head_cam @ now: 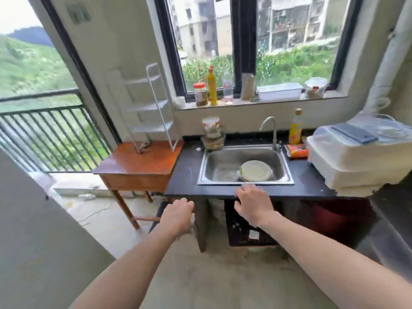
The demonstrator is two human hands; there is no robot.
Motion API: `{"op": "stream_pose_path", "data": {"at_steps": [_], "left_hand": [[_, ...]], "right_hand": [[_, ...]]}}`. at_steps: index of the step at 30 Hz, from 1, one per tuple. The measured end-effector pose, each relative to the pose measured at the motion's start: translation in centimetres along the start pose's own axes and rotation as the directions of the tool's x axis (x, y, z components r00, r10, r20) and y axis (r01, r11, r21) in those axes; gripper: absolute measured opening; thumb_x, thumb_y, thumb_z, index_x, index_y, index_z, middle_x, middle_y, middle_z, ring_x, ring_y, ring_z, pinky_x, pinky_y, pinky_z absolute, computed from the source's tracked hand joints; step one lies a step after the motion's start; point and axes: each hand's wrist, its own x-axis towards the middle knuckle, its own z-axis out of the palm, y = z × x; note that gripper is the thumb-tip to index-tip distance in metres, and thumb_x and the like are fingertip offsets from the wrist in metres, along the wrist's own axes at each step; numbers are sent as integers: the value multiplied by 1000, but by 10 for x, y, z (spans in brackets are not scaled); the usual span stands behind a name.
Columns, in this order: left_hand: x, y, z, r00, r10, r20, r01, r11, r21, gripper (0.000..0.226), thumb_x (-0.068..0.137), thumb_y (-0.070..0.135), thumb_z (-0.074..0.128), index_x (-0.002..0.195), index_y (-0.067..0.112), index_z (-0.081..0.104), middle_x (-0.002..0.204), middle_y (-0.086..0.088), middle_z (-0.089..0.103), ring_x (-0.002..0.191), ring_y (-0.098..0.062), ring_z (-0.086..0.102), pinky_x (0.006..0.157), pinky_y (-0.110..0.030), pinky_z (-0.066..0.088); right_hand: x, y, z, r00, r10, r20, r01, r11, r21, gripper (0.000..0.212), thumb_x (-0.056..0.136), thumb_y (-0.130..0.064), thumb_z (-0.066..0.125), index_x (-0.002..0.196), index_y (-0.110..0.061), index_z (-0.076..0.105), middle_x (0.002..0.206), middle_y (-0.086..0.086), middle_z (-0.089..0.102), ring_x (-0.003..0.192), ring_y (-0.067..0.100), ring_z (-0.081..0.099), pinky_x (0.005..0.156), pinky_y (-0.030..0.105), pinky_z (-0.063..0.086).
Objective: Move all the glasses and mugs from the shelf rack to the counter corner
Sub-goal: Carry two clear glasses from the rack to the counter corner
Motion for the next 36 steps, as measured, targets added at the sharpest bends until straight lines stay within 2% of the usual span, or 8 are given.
{"op": "stream_pose_path", "data": {"at_steps": [4, 8, 12, 18, 23, 28, 31, 36], "left_hand": [[15, -88, -6, 995, -94, -21, 92, 993, -71, 13, 90, 31, 47, 94, 20, 55, 102, -5, 58, 96, -25, 57, 76, -36, 45], [33, -149, 0, 982, -187, -8, 185, 976, -114, 16, 92, 31, 46, 98, 19, 55, 103, -4, 56, 95, -23, 56, 79, -36, 48], [66, -203, 8, 961, -276, -5, 271, 948, -165, 12, 92, 31, 47, 93, 21, 53, 102, -2, 58, 88, -20, 57, 76, -35, 51], [157, -293, 2, 939, -342, -43, 337, 937, -96, 19, 93, 27, 44, 105, 19, 57, 108, -4, 58, 98, -24, 57, 83, -38, 48], [235, -360, -19, 919, -383, -93, 368, 919, -145, 17, 91, 29, 41, 94, 18, 55, 102, -4, 58, 95, -26, 57, 78, -40, 46], [294, -411, -25, 925, -348, -150, 328, 933, -146, 20, 93, 29, 42, 103, 18, 56, 105, -4, 58, 97, -23, 55, 83, -36, 46], [332, -448, -29, 918, -328, -221, 294, 940, -174, 17, 92, 27, 42, 99, 17, 55, 103, -4, 56, 96, -23, 52, 77, -33, 41], [404, -511, -40, 939, -136, -317, 127, 991, -48, 24, 91, 23, 42, 111, 16, 55, 109, -5, 53, 100, -25, 50, 87, -38, 44]], "right_hand": [[71, -76, 16, 991, -136, -13, 137, 990, 36, 27, 89, -30, 49, 107, -17, 64, 109, 4, 62, 103, 25, 56, 84, 36, 45], [137, -117, 34, 975, -224, -1, 224, 973, 48, 22, 90, -29, 49, 103, -18, 61, 105, 3, 61, 99, 24, 56, 77, 34, 45], [207, -142, 66, 969, -247, 29, 244, 966, 84, 25, 91, -31, 50, 110, -20, 60, 109, 2, 60, 102, 23, 56, 81, 35, 47], [342, -174, 111, 960, -276, 46, 269, 957, 112, 27, 92, -31, 50, 115, -18, 55, 111, 3, 59, 104, 24, 55, 82, 36, 48], [459, -200, 130, 962, -272, 20, 263, 944, 200, 37, 90, -28, 53, 125, -15, 51, 116, 5, 59, 111, 27, 56, 82, 40, 51], [538, -226, 154, 968, -242, 59, 218, 937, 272, 52, 91, -29, 55, 138, -13, 41, 123, 8, 57, 113, 29, 55, 87, 43, 52], [580, -240, 172, 980, -188, 59, 162, 939, 304, 56, 92, -30, 55, 141, -11, 37, 127, 10, 55, 116, 30, 54, 90, 41, 50], [646, -260, 209, 998, -28, 61, 7, 949, 314, 55, 92, -29, 55, 139, -10, 35, 127, 11, 53, 116, 28, 51, 86, 39, 49]]}}
